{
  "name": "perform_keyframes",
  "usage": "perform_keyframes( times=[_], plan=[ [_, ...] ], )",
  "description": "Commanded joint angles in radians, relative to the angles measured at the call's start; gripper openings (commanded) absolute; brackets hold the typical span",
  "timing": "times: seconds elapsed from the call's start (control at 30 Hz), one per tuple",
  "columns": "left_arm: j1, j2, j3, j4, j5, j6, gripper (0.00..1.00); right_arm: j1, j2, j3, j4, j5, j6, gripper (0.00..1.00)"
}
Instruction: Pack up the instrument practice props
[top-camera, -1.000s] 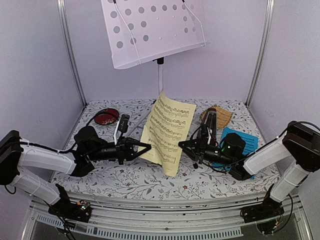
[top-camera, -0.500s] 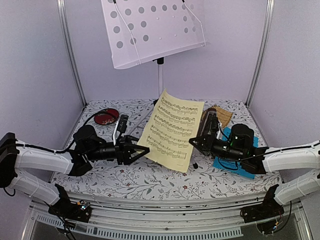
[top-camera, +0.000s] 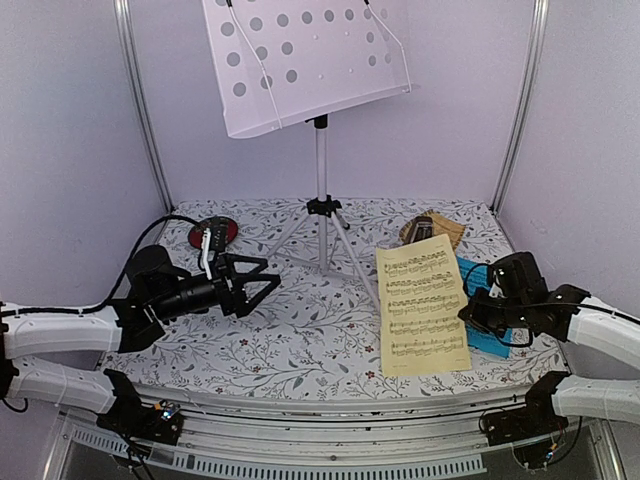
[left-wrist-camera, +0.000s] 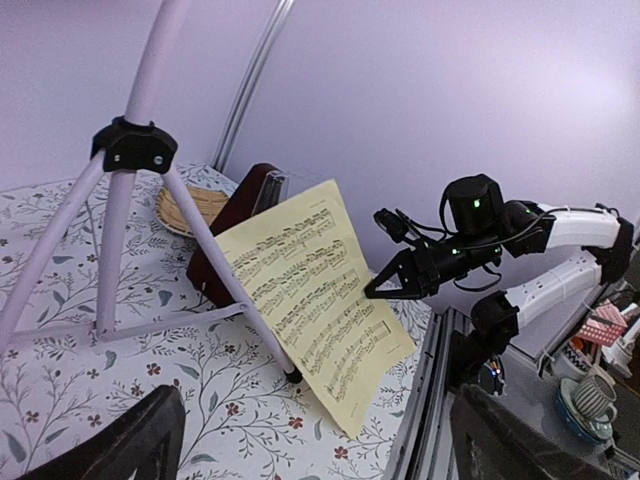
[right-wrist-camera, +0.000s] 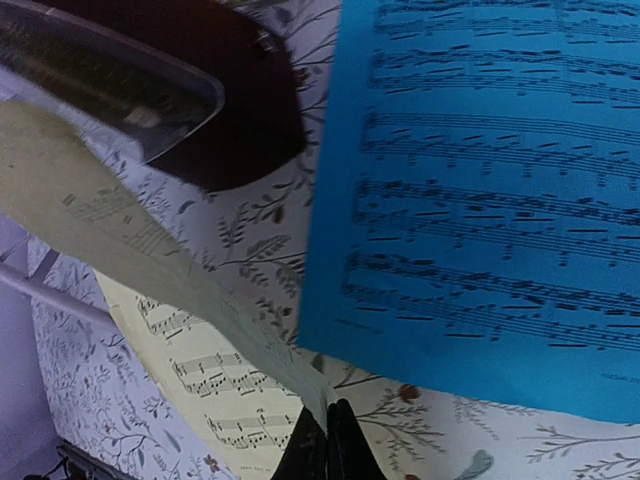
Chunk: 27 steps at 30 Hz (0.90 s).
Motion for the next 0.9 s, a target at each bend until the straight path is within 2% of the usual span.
perform_keyframes(
  times=[0.0, 0.13, 0.3, 0.57, 0.87],
  plan=[
    [0.021, -0.036, -0.014, -0.075, -0.063, 0.037, 0.97, -0.147, -0.010, 0.039, -0.141, -0.019, -0.101, 0.01],
    [0.026, -0.053, -0.024, -0.085, -0.078, 0.040, 0.97, -0.296, -0.004, 0.033, -0.121, -0.062, -0.160, 0.01],
    [0.035, -0.075, -0.036, -0.092, -0.090, 0.045, 0.98, -0.401, -0.010, 0.005, -0.050, -0.118, -0.172, 0.01],
    [0.055, -0.106, -0.045, -0.121, -0.100, 0.052, 0.98, -0.464, 0.023, -0.047, 0.074, -0.149, -0.091, 0.01],
    [0.068, -0.116, -0.056, -0.126, -0.101, 0.046, 0.98, -0.537, 0.010, -0.102, 0.055, -0.078, -0.048, 0.01]
  ],
)
